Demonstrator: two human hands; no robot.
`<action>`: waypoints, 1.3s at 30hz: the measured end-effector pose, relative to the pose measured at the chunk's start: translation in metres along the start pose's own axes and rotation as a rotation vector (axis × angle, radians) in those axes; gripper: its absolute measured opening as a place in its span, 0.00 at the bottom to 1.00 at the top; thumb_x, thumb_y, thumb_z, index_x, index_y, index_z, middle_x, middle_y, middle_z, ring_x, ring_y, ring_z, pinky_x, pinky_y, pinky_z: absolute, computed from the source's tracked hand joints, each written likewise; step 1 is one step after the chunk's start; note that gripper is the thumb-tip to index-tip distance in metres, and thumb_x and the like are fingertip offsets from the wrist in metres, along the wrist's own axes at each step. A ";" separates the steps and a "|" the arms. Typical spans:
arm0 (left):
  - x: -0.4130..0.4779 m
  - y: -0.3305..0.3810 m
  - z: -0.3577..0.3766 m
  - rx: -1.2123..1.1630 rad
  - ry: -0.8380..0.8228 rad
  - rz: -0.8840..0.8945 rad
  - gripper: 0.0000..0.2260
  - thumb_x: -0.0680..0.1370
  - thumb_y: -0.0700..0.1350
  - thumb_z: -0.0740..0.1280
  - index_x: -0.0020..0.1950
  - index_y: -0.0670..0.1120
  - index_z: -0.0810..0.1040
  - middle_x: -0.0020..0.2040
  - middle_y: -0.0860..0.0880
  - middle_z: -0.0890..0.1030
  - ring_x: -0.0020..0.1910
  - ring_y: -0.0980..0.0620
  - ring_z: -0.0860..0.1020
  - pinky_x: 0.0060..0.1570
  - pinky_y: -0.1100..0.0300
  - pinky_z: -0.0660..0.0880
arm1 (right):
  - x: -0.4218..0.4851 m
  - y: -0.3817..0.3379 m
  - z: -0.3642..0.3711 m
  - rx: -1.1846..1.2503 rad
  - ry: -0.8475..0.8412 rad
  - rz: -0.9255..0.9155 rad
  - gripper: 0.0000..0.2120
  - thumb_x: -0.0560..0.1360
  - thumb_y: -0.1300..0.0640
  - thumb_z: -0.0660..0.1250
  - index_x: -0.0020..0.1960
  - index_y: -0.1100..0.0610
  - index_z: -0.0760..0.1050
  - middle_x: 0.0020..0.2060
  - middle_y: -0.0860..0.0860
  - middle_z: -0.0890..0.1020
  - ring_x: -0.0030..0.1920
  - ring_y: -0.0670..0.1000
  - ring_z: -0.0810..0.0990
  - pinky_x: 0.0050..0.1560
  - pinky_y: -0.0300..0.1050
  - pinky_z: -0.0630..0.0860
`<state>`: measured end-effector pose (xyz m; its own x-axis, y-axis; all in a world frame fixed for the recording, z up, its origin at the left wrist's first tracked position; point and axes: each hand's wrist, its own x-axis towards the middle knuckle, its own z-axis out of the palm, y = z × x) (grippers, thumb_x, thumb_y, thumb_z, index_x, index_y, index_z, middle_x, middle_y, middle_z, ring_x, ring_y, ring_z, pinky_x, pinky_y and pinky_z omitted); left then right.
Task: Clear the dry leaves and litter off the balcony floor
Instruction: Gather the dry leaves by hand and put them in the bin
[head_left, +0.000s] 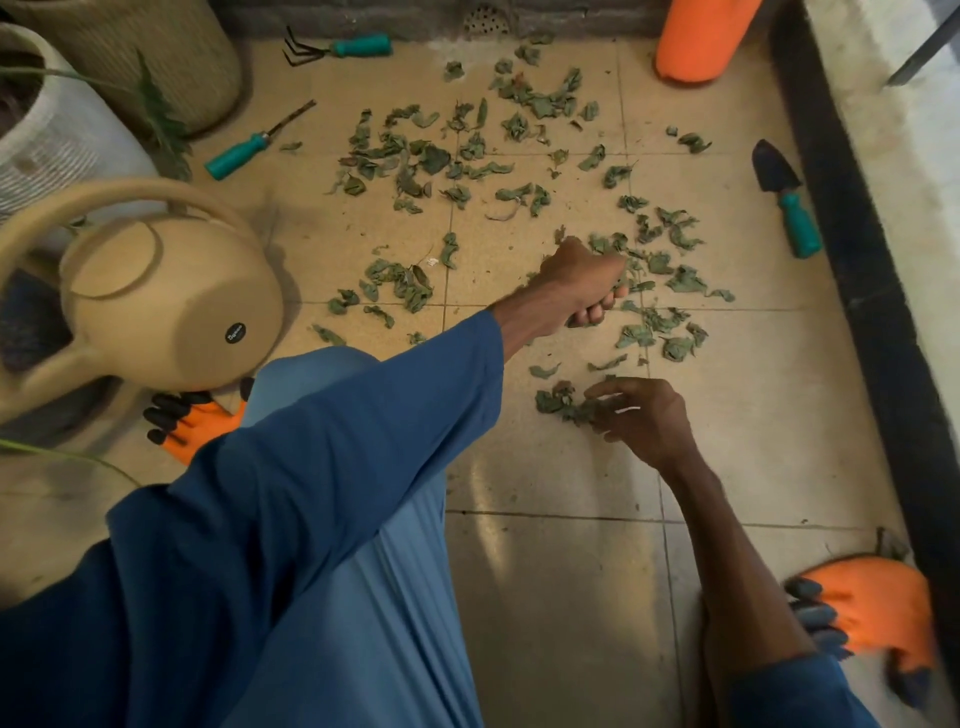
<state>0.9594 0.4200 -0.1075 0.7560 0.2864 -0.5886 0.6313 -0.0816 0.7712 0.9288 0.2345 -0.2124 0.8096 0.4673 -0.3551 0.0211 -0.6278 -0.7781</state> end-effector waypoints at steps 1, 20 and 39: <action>0.001 -0.003 0.001 0.000 -0.006 -0.009 0.13 0.81 0.44 0.62 0.39 0.43 0.80 0.29 0.51 0.75 0.23 0.54 0.70 0.22 0.67 0.63 | -0.002 0.000 -0.001 0.042 0.039 -0.003 0.12 0.72 0.71 0.73 0.50 0.57 0.86 0.41 0.53 0.87 0.37 0.57 0.87 0.40 0.57 0.85; -0.004 0.002 0.014 -0.393 -0.171 -0.195 0.17 0.83 0.53 0.57 0.39 0.46 0.72 0.30 0.50 0.71 0.23 0.54 0.68 0.22 0.66 0.66 | 0.014 -0.126 -0.042 -0.226 0.538 -0.287 0.13 0.70 0.68 0.74 0.50 0.54 0.87 0.43 0.48 0.83 0.40 0.44 0.77 0.38 0.23 0.66; -0.004 -0.004 0.001 -0.308 -0.060 -0.079 0.13 0.84 0.46 0.59 0.44 0.44 0.78 0.33 0.49 0.77 0.23 0.55 0.70 0.19 0.67 0.58 | -0.008 -0.077 -0.040 0.825 0.138 0.157 0.15 0.76 0.73 0.65 0.62 0.69 0.77 0.52 0.66 0.83 0.58 0.66 0.83 0.59 0.51 0.82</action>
<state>0.9539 0.4182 -0.1086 0.7217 0.2227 -0.6554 0.6130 0.2343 0.7546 0.9443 0.2540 -0.1285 0.8327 0.2988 -0.4662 -0.4886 0.0004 -0.8725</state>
